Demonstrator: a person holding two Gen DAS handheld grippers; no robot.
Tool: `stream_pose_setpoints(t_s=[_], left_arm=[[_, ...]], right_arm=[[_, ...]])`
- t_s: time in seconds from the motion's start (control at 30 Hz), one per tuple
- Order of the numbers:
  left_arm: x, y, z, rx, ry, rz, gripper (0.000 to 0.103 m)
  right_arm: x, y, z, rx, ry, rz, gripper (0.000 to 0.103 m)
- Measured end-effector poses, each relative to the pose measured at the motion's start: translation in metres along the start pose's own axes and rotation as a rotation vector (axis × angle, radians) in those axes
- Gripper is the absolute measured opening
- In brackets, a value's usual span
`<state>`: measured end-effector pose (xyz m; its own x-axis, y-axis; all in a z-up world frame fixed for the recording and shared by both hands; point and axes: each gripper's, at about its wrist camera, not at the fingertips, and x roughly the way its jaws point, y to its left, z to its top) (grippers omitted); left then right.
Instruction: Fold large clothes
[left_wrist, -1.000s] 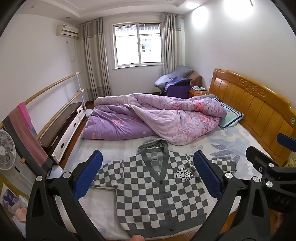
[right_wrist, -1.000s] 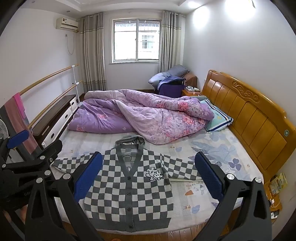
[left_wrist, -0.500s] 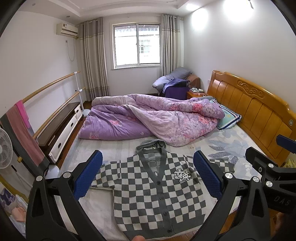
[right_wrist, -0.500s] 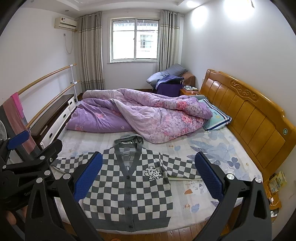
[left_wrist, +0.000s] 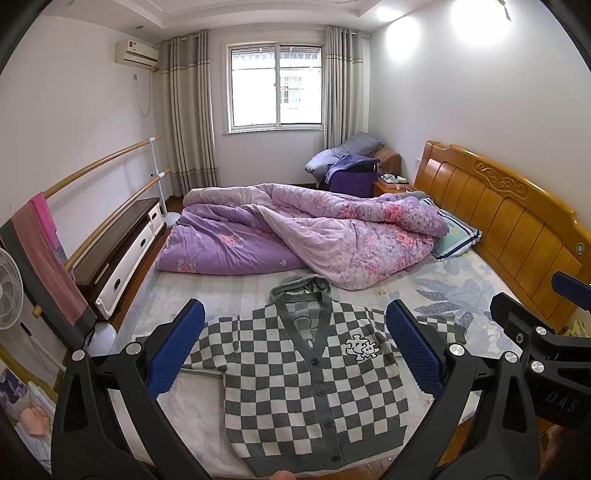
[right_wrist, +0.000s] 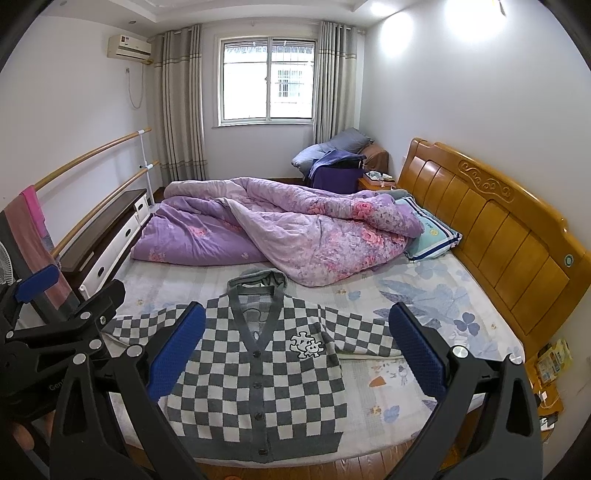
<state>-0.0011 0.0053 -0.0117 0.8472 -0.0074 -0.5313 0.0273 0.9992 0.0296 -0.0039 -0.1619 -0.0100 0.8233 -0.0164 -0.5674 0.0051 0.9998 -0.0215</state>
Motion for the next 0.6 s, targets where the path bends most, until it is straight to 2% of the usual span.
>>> stream_pose_setpoints(t_s=[0.6], left_arm=[[-0.0011,0.0065,-0.0002,-0.001,0.000,0.000,0.098]], right_arm=[[0.0001,0.0064,-0.0004,0.002,0.002,0.005,0.096]])
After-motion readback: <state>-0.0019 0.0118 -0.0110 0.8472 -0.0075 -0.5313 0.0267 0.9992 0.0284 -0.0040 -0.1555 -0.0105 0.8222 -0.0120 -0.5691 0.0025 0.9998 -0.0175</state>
